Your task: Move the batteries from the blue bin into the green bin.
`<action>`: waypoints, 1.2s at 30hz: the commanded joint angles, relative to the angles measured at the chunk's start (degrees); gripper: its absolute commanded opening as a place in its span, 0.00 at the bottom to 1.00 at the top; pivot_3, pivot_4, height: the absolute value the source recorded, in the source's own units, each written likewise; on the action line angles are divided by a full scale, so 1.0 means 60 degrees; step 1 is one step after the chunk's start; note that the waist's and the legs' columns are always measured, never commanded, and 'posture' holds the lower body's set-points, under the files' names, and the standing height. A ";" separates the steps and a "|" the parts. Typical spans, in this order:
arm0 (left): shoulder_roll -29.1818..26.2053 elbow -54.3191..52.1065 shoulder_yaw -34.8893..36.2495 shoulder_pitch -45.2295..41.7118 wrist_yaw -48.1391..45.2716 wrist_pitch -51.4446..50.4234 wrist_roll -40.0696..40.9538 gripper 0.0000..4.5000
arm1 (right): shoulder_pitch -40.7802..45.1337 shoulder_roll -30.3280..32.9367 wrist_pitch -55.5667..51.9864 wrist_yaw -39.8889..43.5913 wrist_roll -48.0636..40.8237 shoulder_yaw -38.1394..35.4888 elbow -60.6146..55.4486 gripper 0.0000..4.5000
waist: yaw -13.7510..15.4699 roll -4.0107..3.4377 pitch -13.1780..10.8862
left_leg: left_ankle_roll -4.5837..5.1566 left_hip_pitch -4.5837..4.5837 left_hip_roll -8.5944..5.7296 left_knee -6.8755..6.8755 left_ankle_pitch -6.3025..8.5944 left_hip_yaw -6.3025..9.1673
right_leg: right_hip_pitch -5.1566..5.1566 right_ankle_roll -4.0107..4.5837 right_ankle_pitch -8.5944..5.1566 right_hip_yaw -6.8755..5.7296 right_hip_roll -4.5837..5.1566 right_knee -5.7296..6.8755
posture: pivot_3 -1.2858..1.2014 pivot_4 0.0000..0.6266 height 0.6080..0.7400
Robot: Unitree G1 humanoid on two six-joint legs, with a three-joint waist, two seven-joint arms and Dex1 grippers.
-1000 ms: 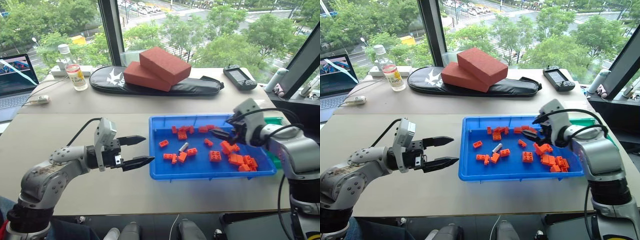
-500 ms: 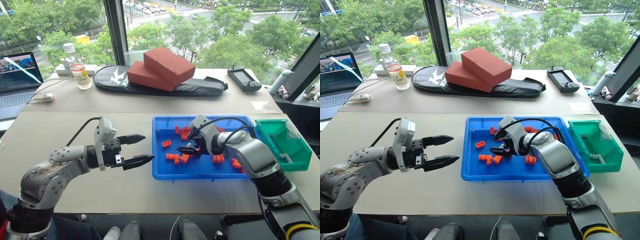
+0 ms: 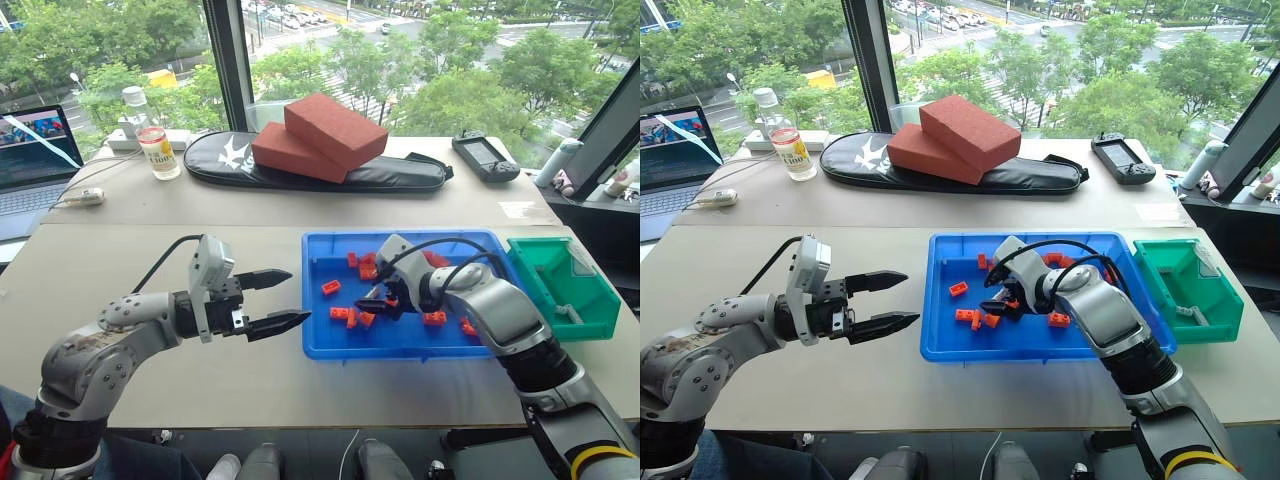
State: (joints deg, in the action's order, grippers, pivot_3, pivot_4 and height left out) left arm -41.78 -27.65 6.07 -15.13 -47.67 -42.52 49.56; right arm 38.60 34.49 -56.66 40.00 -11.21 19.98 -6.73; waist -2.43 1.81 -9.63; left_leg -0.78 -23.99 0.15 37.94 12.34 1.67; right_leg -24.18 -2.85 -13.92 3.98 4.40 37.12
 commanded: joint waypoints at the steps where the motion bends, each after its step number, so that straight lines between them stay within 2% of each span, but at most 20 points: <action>1: 0.0008 -0.0229 0.0188 0.0003 0.0013 0.0113 0.0050 1.00 | 0.0199 0.0020 -0.0045 0.0098 0.0038 -0.0140 -0.0106 0.89 | 0.0000 0.0000 0.0000 | 0.0000 0.0000 0.0000 0.0000 0.0000 0.0000 | 0.0000 0.0000 0.0000 0.0000 0.0000 0.0000 | 0.52 0.24 1.00; 4: 0.0007 -0.0199 0.0181 0.0007 -0.0010 0.0133 0.0028 1.00 | 0.0209 -0.0018 -0.0059 0.0150 -0.0019 -0.0194 -0.0124 0.89 | -0.0001 0.0000 0.0000 | 0.0000 0.0000 0.0001 0.0000 0.0000 0.0001 | 0.0000 0.0000 0.0000 -0.0001 -0.0001 0.0000 | 0.52 0.24 1.00; 7: 0.0011 -0.0188 0.0177 0.0009 -0.0028 0.0137 0.0035 1.00 | 0.0203 -0.0030 -0.0058 0.0197 -0.0044 -0.0229 -0.0141 0.74 | -0.0002 0.0000 0.0000 | 0.0000 0.0000 0.0001 0.0000 0.0000 0.0002 | 0.0000 0.0000 0.0000 -0.0001 -0.0002 0.0000 | 0.52 0.24 1.00; 9: 0.0013 -0.0184 0.0175 0.0010 -0.0033 0.0141 0.0032 1.00 | 0.0199 -0.0030 -0.0055 0.0193 -0.0029 -0.0252 -0.0146 0.59 | 0.0000 0.0000 0.0000 | 0.0000 0.0000 0.0000 0.0000 0.0000 0.0001 | 0.0000 0.0000 0.0000 -0.0001 0.0000 0.0000 | 0.52 0.24 1.00; 10: 0.0014 -0.0184 0.0177 0.0010 -0.0035 0.0143 0.0033 1.00 | 0.0196 -0.0030 -0.0037 0.0183 -0.0024 -0.0280 -0.0154 0.56 | 0.0000 0.0000 0.0000 | 0.0000 0.0000 0.0000 0.0000 0.0000 0.0001 | 0.0000 0.0000 0.0000 -0.0001 0.0000 0.0000 | 0.52 0.24 1.00; 17: -0.0004 -0.0205 0.0191 0.0051 -0.0055 0.0163 0.0018 1.00 | 0.0291 0.0061 -0.0150 0.0093 -0.0431 -0.1348 -0.0552 0.56 | 0.0002 0.0000 0.0000 | 0.0000 0.0000 0.0000 0.0000 0.0000 0.0001 | -0.0001 0.0000 0.0000 -0.0001 -0.0001 0.0000 | 0.52 0.24 1.00; 19: -0.0021 -0.0202 0.0226 0.0078 -0.0076 0.0161 0.0040 1.00 | 0.0450 0.0031 -0.0123 0.0066 -0.1135 -0.2846 -0.0992 0.56 | 0.0007 0.0000 -0.0001 | 0.0000 -0.0001 0.0000 0.0000 0.0000 0.0001 | -0.0002 0.0000 0.0000 -0.0001 0.0000 0.0001 | 0.52 0.24 1.00; 21: -0.0048 -0.0190 0.0255 0.0088 -0.0090 0.0164 0.0033 1.00 | 0.0534 0.0496 0.0415 -0.0344 -0.1068 -0.4194 -0.0730 0.56 | 0.0017 0.0000 -0.0001 | 0.0000 -0.0008 -0.0003 0.0000 0.0000 0.0001 | -0.0005 0.0000 0.0000 0.0000 0.0003 0.0000 | 0.52 0.24 1.00; 23: -0.0061 -0.0170 0.0267 0.0079 -0.0116 0.0169 0.0036 1.00 | 0.0409 0.1170 0.1110 -0.1067 -0.0360 -0.4878 0.0038 0.56 | 0.0083 0.0000 -0.0001 | 0.0000 -0.0008 -0.0007 0.0000 0.0000 0.0001 | -0.0003 -0.0001 0.0000 0.0001 0.0006 -0.0003 | 0.52 0.24 1.00; 26: -0.0053 -0.0114 0.0224 0.0033 -0.0160 0.0182 0.0000 1.00 | 0.0466 0.1652 0.1979 -0.2755 0.0571 -0.5716 0.1430 0.56 | 0.0205 0.0001 0.0000 | 0.0000 -0.0006 -0.0013 0.0000 0.0000 -0.0001 | 0.0007 -0.0001 0.0000 -0.0007 0.0010 -0.0016 | 0.52 0.24 1.00; 29: -0.0022 -0.0084 0.0163 -0.0056 -0.0195 0.0147 0.0024 1.00 | 0.0290 0.1857 0.2252 -0.3817 0.1139 -0.6152 0.2379 0.56 | 0.0166 0.0000 0.0000 | 0.0000 -0.0005 -0.0005 -0.0001 0.0000 -0.0014 | 0.0002 0.0000 0.0000 0.0001 0.0004 -0.0014 | 0.52 0.24 1.00; 36: -0.0069 0.0069 0.0065 -0.0264 -0.0336 0.0137 -0.0034 1.00 | -0.0538 0.1737 0.1502 -0.4083 0.1197 -0.6232 0.2077 0.56 | -0.0022 -0.0007 0.0001 | 0.0001 -0.0001 -0.0002 -0.0009 0.0000 -0.0024 | -0.0001 0.0001 -0.0001 0.0018 0.0002 -0.0005 | 0.52 0.24 1.00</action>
State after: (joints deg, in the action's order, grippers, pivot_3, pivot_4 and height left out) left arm -41.79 -26.65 5.81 -15.81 -49.02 -42.44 49.48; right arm 35.13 44.52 -46.84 16.74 -4.22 -15.44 8.75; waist -2.56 1.77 -9.62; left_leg -0.78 -24.00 0.14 37.89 12.33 1.54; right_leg -24.17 -2.84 -13.92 4.08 4.40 37.08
